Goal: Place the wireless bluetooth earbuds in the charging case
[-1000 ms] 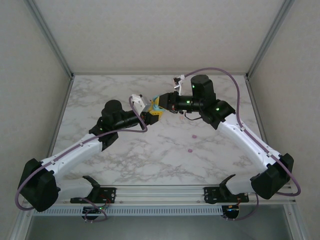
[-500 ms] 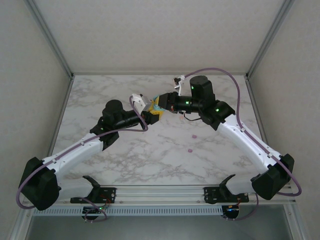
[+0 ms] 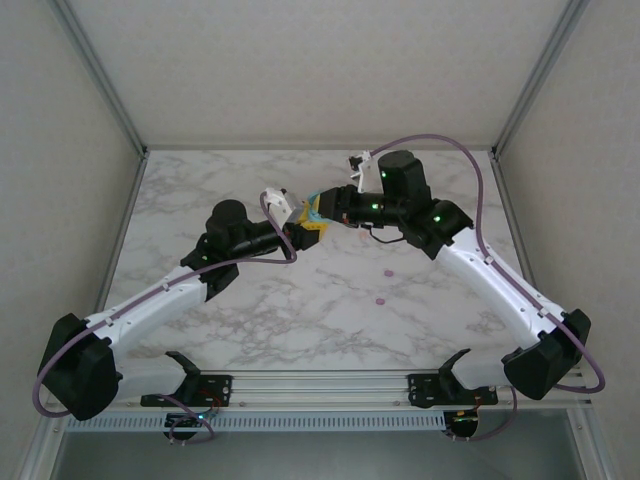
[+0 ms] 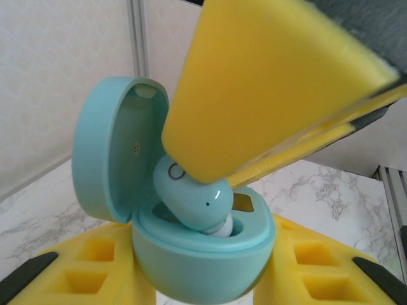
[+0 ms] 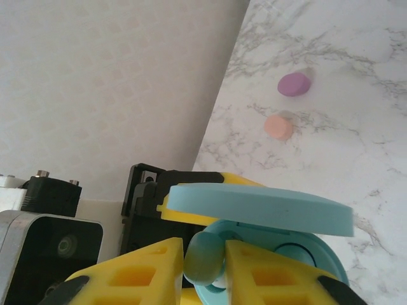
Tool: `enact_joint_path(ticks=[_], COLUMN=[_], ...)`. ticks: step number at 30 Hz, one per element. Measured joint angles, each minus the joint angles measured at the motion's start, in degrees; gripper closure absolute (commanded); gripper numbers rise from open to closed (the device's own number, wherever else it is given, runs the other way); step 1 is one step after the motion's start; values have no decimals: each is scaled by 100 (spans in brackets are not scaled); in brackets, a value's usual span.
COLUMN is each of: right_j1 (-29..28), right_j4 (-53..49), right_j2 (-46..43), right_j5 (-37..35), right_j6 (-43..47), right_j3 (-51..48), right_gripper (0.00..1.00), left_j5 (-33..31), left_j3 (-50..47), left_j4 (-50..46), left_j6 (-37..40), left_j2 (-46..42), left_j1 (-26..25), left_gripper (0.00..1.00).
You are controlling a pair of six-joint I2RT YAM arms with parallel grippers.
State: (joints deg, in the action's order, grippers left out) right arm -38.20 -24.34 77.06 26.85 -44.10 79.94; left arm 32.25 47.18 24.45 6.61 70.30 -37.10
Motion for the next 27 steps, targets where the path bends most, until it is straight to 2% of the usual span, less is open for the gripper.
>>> enact_joint_path(ticks=[11,27], right_j1=[2,2], right_j4=[-251,-343], right_j2=[9,59], right_j5=[-127,26], right_j6=[2,127], right_j3=[175,258], right_gripper=[70,73], left_j5=[4,7], left_j3=[0,0], left_j4=[48,87], left_j6=[2,2], left_j2=[0,0], left_j1=[0,0], left_gripper=[78,78])
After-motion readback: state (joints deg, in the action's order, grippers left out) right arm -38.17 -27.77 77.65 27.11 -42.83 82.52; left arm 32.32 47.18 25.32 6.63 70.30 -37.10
